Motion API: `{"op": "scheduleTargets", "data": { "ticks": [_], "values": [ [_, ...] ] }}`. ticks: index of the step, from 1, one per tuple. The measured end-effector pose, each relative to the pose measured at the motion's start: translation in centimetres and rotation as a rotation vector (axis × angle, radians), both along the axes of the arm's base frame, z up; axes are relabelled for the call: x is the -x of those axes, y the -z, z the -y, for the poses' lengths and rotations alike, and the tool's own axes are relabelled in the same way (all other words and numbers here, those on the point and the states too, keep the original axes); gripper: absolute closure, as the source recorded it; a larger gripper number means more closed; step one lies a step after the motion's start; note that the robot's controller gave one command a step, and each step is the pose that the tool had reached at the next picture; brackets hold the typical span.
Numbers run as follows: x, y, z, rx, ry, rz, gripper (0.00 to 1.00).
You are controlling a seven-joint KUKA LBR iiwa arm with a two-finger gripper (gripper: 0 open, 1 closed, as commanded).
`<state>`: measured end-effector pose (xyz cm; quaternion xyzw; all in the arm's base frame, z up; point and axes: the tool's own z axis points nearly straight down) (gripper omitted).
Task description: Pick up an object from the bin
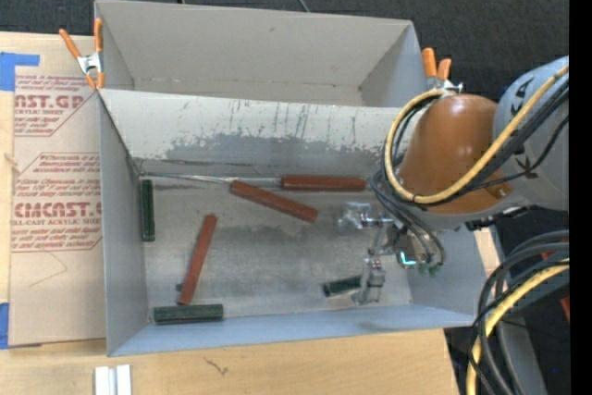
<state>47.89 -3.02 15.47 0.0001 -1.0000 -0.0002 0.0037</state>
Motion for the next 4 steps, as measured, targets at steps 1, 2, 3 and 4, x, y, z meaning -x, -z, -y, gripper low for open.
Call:
{"op": "scheduleTargets", "data": {
  "ticks": [1,2,3,4],
  "values": [
    [-0.2,-0.3,0.0,0.000,0.000,0.007,0.00],
    [-1.0,8.4,1.1,0.000,0.021,0.004,1.00],
    [-1.1,8.5,1.2,0.000,0.021,0.009,0.00],
    [-1.1,8.5,1.2,0.001,0.021,0.008,0.00]
  ]
}}
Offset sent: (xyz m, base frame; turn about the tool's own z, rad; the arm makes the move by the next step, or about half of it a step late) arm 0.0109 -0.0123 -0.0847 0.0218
